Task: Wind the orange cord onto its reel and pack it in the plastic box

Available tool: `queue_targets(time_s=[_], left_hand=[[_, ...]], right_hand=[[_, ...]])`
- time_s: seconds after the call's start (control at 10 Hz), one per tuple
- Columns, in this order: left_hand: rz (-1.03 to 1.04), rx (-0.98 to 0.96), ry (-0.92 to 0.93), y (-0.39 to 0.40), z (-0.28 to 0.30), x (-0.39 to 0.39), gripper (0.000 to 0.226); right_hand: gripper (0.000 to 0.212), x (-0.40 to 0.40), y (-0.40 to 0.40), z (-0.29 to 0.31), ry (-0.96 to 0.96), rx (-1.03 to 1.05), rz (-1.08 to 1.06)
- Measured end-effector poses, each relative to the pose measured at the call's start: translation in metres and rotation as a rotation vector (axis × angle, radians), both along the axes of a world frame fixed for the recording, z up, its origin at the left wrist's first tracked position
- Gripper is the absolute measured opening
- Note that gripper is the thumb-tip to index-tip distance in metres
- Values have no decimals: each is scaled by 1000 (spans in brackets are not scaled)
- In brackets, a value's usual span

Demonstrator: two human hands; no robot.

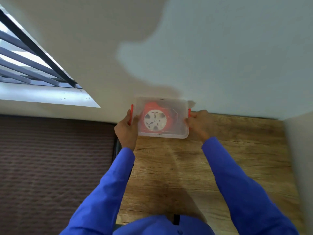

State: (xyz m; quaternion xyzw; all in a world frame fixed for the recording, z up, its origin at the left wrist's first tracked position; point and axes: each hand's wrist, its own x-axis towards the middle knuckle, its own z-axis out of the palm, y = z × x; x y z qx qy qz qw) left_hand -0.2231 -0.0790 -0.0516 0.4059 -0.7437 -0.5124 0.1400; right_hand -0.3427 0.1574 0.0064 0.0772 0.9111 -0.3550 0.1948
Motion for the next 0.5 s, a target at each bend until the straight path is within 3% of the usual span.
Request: queue_targets(time_s=[0.1,0.3,0.4,0.5], left_hand=[[11,-44,-5,5,4,-1,49],[-236,-190,-43,7,9,24,52],[-193,-209,-62,21,22,46,57],[-211,-215,-20,30,34,59,63]], right_hand=[[16,16,-14,1,205,217,47],[45,55,10,-16,282,171,312],[54,76,32,-13,273,151,354],[59,76,47,-1,429,230,310]])
